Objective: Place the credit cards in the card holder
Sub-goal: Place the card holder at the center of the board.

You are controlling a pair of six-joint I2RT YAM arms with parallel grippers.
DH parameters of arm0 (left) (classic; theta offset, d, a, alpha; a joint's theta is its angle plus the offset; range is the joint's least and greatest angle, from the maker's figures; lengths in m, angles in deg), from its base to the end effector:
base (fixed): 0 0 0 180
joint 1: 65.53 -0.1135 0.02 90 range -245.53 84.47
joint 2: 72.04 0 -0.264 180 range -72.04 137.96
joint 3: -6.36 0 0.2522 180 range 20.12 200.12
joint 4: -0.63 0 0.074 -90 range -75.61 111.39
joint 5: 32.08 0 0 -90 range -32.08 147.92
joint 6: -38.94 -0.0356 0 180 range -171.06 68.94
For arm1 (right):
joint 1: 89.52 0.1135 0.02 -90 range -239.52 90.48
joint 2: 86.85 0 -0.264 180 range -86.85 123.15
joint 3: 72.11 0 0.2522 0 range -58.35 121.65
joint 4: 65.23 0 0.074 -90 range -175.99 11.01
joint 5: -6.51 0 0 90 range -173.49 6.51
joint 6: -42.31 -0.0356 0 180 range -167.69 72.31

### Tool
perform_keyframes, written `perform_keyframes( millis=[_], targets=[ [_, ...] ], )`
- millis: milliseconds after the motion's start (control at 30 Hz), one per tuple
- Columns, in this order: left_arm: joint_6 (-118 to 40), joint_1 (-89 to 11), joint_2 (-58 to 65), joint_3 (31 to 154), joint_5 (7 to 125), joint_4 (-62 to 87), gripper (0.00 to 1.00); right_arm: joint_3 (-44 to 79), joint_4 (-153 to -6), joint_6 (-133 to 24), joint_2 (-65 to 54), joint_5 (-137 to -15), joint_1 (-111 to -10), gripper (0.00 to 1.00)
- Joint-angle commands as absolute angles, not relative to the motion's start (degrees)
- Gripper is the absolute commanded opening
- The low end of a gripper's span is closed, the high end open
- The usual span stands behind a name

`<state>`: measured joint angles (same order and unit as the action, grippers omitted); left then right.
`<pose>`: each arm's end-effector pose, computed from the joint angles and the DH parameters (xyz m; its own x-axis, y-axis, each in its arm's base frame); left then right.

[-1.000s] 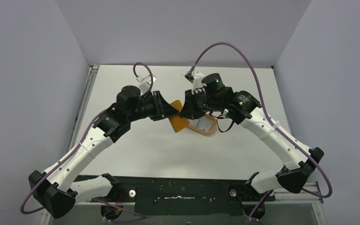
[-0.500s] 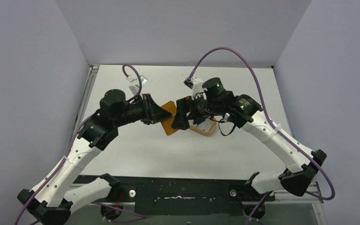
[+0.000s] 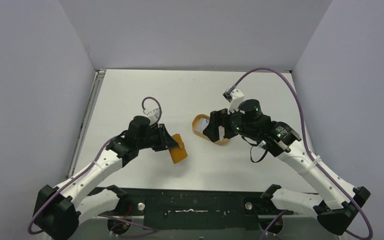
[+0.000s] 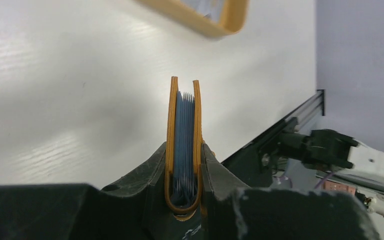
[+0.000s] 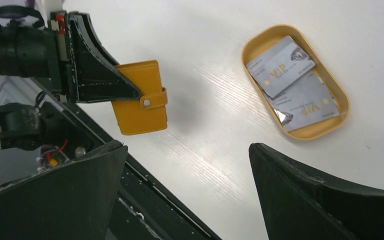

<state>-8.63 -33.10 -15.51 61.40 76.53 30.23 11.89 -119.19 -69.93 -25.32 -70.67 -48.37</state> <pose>0.1786 -0.1269 0.2715 -0.8202 -0.2364 -0.5209 0.2513 0.6691 -0.6994 0.1604 0.1507 0.3852 -0.6608 -0.0874 -0.7454 -0.5769 0.6944 0.4300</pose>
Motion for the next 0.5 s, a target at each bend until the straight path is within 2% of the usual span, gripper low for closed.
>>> perform_keyframes(
  millis=[0,367,467],
  targets=[
    [-6.0,-33.7,-9.7,57.5,75.0,18.8,0.00,7.1,-110.9,-73.5,-25.8,-81.2,-49.1,1.00],
    [-4.0,-34.7,5.3,56.5,69.9,16.8,0.00,-0.9,-107.5,-78.3,-31.3,-93.6,-49.9,1.00],
    [-4.2,-34.8,6.5,56.9,68.1,18.9,0.04,-1.0,-108.2,-78.1,-32.0,-94.5,-50.1,1.00]
  ],
)
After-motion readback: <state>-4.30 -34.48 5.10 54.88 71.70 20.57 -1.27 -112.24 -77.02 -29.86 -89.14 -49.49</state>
